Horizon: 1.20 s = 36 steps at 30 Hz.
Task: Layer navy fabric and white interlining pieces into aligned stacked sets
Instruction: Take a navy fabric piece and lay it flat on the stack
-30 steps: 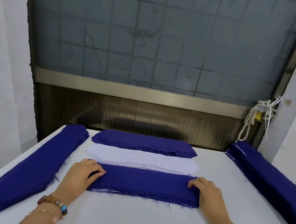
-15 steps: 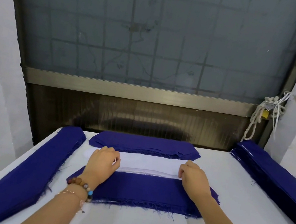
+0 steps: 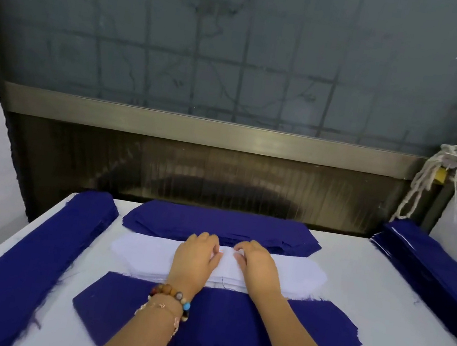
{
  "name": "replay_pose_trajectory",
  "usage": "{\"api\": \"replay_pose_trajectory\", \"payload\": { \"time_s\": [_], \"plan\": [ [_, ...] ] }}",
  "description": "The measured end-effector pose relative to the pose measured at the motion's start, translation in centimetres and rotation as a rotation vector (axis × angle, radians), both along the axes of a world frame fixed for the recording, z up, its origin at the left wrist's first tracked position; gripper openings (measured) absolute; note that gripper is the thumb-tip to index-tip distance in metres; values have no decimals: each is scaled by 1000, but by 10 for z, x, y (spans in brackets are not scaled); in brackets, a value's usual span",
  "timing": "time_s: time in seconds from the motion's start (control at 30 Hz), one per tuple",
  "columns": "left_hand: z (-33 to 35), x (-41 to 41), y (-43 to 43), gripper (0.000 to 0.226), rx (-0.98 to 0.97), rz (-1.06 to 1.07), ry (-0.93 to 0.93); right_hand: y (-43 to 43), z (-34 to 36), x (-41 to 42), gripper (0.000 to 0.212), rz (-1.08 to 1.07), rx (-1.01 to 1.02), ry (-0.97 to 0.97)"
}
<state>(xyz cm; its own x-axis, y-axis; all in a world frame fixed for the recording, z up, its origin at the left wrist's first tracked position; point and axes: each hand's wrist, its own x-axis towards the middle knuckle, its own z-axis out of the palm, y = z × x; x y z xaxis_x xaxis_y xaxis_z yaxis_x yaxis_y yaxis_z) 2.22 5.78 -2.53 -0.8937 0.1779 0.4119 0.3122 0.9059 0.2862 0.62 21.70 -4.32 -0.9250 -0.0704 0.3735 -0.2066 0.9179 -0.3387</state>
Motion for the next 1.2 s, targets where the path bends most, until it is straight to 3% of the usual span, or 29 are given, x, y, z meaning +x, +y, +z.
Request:
{"api": "replay_pose_trajectory", "payload": {
  "time_s": [0.23, 0.77, 1.1, 1.2],
  "plan": [
    [-14, -7, -1, 32, -84, -7, 35, 1, -4, -1, 25, -2, -14, 7],
    [-14, -6, 2, 14, -61, 5, 35, -2, 1, 4, 12, -44, -22, -29],
    [-14, -6, 1, 15, -9, 6, 30, -3, 1, 3, 4, -42, 39, 100],
    [-15, -5, -1, 21, 4, -5, 50, -4, 2, 4, 17, -12, -12, 88]
  ]
}}
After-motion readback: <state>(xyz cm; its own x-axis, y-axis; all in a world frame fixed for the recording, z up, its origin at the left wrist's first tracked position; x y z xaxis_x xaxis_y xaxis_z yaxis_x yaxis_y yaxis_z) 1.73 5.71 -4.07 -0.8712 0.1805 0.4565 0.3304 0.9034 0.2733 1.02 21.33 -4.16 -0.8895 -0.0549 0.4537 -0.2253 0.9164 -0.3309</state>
